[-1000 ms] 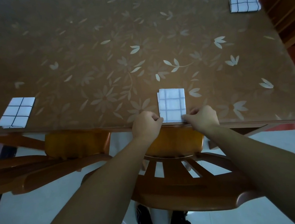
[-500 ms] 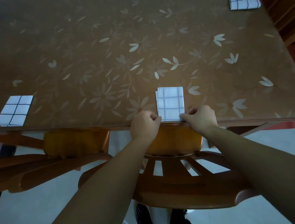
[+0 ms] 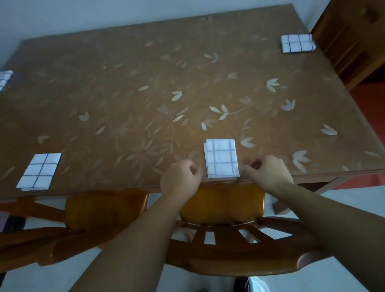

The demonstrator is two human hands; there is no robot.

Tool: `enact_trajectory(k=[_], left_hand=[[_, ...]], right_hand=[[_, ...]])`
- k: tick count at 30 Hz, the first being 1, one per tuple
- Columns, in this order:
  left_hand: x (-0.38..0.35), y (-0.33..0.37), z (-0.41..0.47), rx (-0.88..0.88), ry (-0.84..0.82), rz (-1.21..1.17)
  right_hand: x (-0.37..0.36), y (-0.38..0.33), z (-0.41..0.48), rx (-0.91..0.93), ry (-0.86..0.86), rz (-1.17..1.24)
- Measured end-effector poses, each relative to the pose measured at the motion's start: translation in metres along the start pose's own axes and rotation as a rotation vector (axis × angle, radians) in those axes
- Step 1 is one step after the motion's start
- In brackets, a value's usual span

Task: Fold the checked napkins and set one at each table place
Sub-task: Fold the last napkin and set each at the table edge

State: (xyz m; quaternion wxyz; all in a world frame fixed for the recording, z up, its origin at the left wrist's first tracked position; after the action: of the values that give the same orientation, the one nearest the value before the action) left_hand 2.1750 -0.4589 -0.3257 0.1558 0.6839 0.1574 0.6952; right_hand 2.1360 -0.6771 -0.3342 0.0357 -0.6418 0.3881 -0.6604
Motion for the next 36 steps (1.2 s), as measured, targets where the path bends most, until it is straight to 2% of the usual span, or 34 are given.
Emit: enact_trajectory(k=[6, 8, 14, 24, 36], left_hand=[[0.061, 0.024, 0.005, -0.289, 0.1, 0.206], [0.075, 0.034, 0.0, -0.336, 0.071, 0.256], [0.104, 0.071, -0.014, -0.441, 0.048, 0.282], [0.1, 0.169, -0.061, -0.44, 0.074, 0.204], [0.048, 0.294, -0.134, -0.355, 0.112, 0.241]], right_hand=[[0.075, -0.011, -0.023, 0.174, 0.119, -0.293], [0.094, -0.01, -0.036, 0.198, 0.14, -0.389], [0.141, -0.008, -0.066, 0.179, 0.208, -0.433], [0.229, 0.041, -0.074, 0.23, 0.274, -0.337], [0.324, 0.152, -0.044, 0.36, 0.212, -0.307]])
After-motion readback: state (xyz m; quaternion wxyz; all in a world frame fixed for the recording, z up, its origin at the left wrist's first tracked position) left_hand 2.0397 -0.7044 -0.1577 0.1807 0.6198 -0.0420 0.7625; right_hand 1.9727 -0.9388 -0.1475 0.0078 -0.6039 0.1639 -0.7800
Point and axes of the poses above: each hand's wrist, its own z-axis towards the middle knuckle, its own x-axis out of the back of the hand, y = z × x, the point moved 2 cm from there along z, towards the middle knuckle, and after that the axes turned 14 degrees about y, right-handed, at the moved point
